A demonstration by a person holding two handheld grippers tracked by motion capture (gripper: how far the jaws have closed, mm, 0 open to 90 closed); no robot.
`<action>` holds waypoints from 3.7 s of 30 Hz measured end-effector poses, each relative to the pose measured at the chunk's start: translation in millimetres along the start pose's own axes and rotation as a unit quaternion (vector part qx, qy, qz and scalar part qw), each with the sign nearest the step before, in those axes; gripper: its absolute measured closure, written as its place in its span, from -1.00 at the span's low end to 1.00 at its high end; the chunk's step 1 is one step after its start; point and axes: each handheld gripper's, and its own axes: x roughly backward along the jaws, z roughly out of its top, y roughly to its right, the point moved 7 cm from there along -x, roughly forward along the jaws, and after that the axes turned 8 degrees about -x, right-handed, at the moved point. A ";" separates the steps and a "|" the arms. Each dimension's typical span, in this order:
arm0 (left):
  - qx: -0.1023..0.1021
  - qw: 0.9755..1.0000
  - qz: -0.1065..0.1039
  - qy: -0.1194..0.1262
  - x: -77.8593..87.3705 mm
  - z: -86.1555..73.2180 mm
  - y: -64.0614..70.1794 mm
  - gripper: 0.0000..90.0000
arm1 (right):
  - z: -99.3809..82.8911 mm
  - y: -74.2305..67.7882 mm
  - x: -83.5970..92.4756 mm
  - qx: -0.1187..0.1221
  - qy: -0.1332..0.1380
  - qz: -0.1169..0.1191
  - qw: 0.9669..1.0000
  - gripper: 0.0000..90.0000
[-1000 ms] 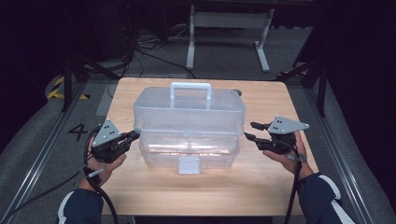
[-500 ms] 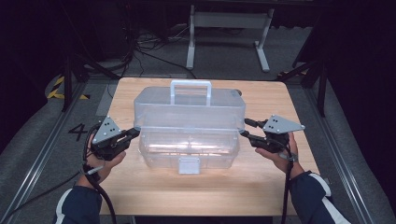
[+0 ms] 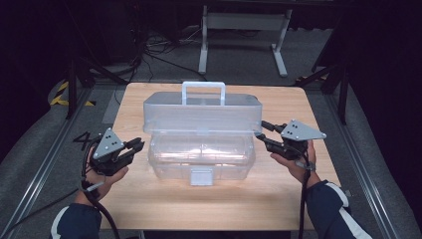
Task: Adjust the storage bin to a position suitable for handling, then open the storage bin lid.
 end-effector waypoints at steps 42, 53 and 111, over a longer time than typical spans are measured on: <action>0.056 0.987 -0.042 -0.147 -17.0 -131.5 29.9 -0.09 | 51.9 31.4 -24.3 -0.022 0.061 -0.087 0.994 0.69; 0.065 0.986 -0.050 -0.148 -26.9 -135.9 32.5 -0.31 | 64.8 44.8 -39.0 -0.039 0.068 -0.125 0.989 0.77; 0.066 0.988 -0.056 -0.130 -28.9 -140.9 32.8 -0.67 | 86.1 88.3 -74.6 -0.063 0.013 -0.095 0.993 0.84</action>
